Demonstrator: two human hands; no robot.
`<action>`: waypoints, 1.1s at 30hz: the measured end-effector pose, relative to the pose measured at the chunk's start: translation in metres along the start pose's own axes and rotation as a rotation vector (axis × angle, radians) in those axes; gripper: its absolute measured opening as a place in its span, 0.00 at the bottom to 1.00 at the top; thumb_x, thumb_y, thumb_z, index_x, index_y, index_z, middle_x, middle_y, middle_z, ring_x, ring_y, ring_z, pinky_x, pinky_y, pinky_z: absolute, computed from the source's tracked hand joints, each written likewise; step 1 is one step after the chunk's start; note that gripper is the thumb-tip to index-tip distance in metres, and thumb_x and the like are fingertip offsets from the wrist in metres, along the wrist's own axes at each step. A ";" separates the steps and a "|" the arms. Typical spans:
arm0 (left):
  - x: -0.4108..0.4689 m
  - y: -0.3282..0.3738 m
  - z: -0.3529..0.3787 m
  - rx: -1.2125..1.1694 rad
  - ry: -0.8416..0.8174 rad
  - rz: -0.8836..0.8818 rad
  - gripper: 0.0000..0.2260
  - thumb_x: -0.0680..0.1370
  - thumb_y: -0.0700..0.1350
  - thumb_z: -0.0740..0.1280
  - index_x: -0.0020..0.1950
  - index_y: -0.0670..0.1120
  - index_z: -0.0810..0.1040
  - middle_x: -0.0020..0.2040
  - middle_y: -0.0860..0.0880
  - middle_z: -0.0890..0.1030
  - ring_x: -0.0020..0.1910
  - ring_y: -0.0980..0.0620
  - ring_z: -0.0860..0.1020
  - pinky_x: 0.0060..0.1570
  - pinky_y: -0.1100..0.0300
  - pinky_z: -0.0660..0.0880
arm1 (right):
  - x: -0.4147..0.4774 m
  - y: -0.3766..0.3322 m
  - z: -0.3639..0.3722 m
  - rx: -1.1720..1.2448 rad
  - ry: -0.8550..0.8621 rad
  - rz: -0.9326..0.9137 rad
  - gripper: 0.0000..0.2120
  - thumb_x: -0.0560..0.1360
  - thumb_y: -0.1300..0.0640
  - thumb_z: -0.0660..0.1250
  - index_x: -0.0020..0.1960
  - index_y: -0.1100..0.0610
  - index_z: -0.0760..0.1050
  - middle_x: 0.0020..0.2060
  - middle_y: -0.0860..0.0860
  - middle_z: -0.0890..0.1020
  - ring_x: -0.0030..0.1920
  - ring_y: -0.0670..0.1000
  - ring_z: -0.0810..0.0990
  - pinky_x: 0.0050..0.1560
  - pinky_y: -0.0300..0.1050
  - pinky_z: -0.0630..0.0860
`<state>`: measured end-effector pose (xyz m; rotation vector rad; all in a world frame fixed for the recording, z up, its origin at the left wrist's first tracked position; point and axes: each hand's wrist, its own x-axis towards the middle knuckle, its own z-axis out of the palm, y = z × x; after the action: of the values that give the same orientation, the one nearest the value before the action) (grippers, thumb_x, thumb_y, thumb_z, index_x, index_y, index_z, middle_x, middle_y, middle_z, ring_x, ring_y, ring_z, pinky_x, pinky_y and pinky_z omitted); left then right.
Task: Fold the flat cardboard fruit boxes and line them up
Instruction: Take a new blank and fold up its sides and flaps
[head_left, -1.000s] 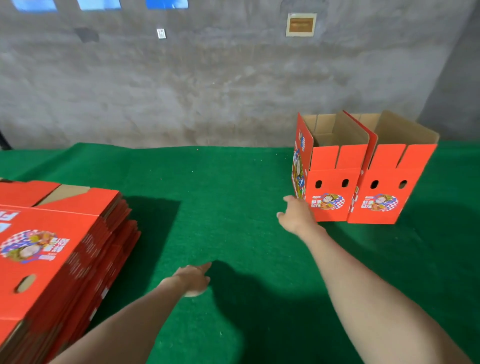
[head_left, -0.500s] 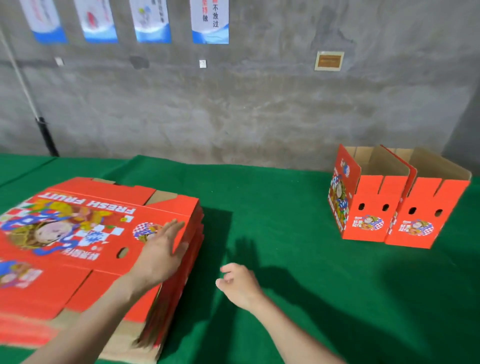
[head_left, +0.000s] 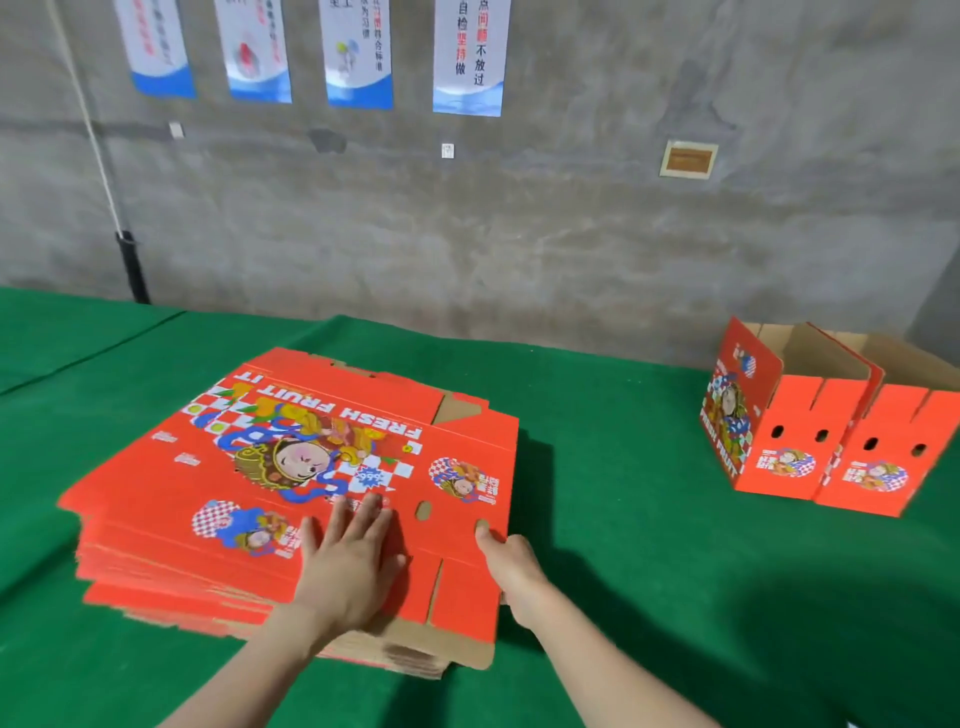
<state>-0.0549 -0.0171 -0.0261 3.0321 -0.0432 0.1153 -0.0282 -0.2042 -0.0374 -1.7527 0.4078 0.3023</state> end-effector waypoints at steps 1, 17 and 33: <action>-0.008 0.004 0.000 -0.005 0.014 0.041 0.27 0.79 0.61 0.54 0.77 0.56 0.55 0.78 0.56 0.48 0.77 0.49 0.45 0.72 0.44 0.45 | 0.000 0.001 -0.005 0.078 0.063 0.031 0.13 0.78 0.48 0.63 0.45 0.59 0.73 0.48 0.59 0.81 0.52 0.58 0.81 0.55 0.54 0.77; 0.026 -0.027 -0.072 -0.814 0.496 -0.079 0.20 0.69 0.43 0.76 0.57 0.40 0.74 0.51 0.37 0.77 0.52 0.36 0.76 0.51 0.45 0.72 | -0.057 0.041 -0.139 0.300 0.657 -0.231 0.24 0.73 0.44 0.69 0.37 0.66 0.76 0.32 0.60 0.69 0.33 0.57 0.69 0.36 0.45 0.62; 0.001 0.054 -0.090 -1.721 0.154 0.374 0.10 0.71 0.43 0.67 0.50 0.53 0.80 0.45 0.49 0.85 0.39 0.53 0.83 0.36 0.60 0.80 | -0.116 -0.042 -0.202 -0.421 0.668 -0.703 0.26 0.74 0.57 0.71 0.69 0.58 0.66 0.59 0.50 0.72 0.49 0.52 0.77 0.57 0.48 0.73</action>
<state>-0.0620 -0.0611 0.0694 1.2699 -0.4263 0.1926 -0.1186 -0.3805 0.0918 -2.2648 0.1715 -0.7686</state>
